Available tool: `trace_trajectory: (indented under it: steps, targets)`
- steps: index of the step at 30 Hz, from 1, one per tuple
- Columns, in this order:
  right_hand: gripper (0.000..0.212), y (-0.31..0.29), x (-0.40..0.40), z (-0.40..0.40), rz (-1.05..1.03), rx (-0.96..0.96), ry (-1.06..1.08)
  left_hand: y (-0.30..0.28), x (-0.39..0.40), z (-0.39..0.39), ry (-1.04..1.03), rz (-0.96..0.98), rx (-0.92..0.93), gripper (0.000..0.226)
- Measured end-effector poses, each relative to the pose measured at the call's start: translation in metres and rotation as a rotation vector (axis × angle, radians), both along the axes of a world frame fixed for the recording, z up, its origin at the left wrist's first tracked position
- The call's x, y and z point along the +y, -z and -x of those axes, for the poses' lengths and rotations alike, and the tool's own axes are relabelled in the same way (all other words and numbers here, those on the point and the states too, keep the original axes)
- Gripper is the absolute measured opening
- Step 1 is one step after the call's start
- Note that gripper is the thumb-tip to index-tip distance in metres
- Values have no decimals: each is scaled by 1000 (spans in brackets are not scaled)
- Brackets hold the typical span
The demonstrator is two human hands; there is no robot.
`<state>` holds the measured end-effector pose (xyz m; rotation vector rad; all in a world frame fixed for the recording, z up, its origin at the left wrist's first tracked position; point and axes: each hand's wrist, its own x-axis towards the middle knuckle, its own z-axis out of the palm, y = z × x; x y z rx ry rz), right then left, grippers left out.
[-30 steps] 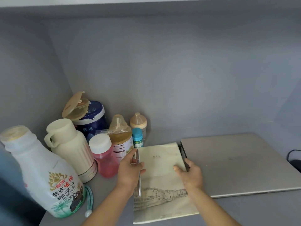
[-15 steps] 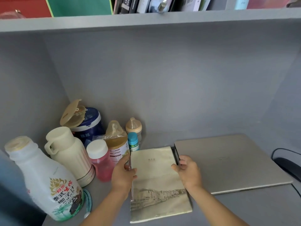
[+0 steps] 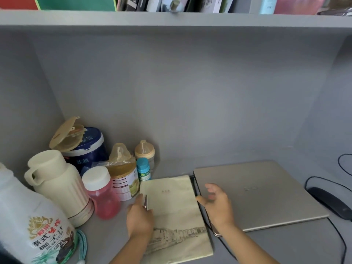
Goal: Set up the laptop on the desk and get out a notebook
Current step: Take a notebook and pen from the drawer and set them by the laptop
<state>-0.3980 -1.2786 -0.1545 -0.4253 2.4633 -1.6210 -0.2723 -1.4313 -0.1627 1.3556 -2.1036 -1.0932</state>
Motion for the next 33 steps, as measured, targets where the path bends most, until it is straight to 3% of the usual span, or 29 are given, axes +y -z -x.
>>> trace_trajectory:
  steps: [6, 15, 25, 33]
  targets:
    - [48, 20, -2, 5, 20, 30, 11, 5, 3, 17, -17, 103, -180, 60]
    - [49, 23, -1, 16, -8, 59, 39, 3, -5, 21, 60, 27, -235, 60]
    - [53, 14, 5, 15, -38, 40, 28, -12, 2, 13, 78, -42, -254, 74]
    - [47, -7, 21, 16, -116, 28, 33, -38, 16, 3, 56, -17, -225, 76]
